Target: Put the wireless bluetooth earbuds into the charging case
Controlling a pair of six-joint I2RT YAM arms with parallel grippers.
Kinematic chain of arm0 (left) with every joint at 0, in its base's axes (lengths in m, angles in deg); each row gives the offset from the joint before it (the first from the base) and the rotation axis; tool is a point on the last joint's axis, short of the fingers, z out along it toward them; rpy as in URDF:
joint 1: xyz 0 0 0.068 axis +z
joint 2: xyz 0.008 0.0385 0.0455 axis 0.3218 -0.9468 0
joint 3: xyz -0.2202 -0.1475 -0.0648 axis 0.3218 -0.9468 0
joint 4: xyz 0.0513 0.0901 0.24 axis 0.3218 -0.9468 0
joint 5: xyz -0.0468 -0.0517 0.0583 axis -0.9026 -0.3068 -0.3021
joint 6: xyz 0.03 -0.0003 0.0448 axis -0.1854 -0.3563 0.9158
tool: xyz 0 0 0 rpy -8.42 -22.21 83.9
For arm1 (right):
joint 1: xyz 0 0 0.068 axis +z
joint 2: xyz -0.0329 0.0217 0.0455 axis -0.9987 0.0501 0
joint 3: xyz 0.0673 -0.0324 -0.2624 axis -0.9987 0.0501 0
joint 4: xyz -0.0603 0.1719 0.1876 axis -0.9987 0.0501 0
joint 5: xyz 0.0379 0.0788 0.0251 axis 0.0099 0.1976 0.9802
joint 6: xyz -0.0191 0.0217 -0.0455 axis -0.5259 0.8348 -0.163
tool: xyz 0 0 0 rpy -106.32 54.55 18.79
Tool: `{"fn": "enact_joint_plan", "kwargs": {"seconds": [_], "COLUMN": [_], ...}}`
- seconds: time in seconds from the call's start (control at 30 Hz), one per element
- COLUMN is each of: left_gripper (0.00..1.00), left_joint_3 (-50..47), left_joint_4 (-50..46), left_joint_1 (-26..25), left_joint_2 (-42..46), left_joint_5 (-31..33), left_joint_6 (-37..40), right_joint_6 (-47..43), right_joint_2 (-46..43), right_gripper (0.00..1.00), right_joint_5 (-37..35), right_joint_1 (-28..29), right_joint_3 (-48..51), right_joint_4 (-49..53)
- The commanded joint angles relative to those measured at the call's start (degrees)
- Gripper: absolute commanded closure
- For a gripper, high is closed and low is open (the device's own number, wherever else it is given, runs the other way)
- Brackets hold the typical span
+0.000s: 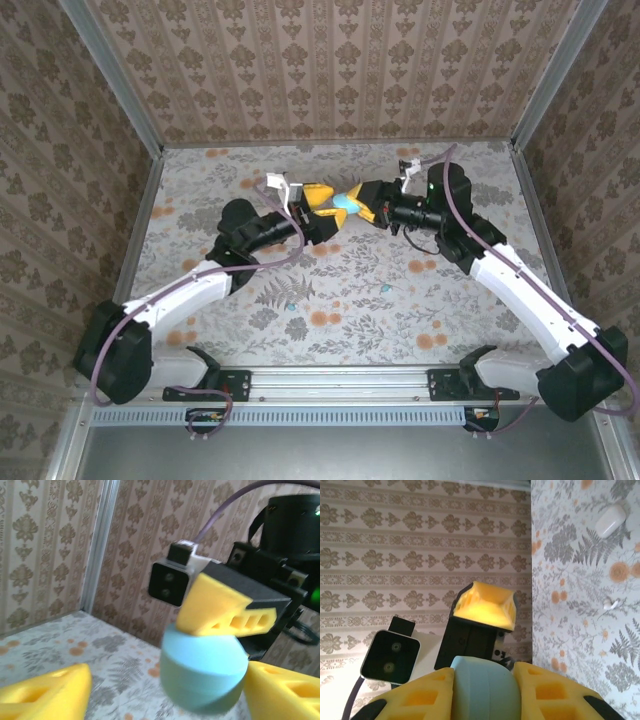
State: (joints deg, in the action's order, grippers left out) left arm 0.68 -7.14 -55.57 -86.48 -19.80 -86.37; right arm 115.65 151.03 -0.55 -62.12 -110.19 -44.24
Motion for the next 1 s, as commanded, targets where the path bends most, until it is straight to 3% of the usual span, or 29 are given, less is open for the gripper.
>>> {"fn": "enact_joint_plan", "kwargs": {"seconds": [0.0,0.1,0.2,0.33,0.97], "left_gripper": [0.14,0.13,0.13,0.16,0.30], "left_joint_3": [3.98,6.52,7.49,6.80,6.23], "left_joint_4": [-15.88,-28.31,-33.75,-30.74,-17.02], "left_joint_1": [2.63,4.16,4.72,4.04,2.52], "left_joint_2": [5.30,8.10,9.29,8.34,1.30], "left_joint_5": [-5.70,-8.54,-11.17,-14.54,-15.85], "left_joint_6": [6.26,14.24,19.33,20.10,15.28], "right_joint_6": [0.42,0.02,-1.48,-0.24,0.37], "right_joint_2": [-3.99,-5.19,-5.37,-4.72,-1.07], "right_gripper": [0.84,0.84,0.84,0.84,0.84], "right_joint_5": [-4.82,-6.87,-8.30,-8.64,-5.73], "right_joint_1": [0.30,0.52,1.19,1.96,4.25], "right_joint_3": [3.48,5.49,6.17,7.73,6.18], "right_joint_4": [-3.44,-4.25,-3.53,-7.52,-10.42]}}
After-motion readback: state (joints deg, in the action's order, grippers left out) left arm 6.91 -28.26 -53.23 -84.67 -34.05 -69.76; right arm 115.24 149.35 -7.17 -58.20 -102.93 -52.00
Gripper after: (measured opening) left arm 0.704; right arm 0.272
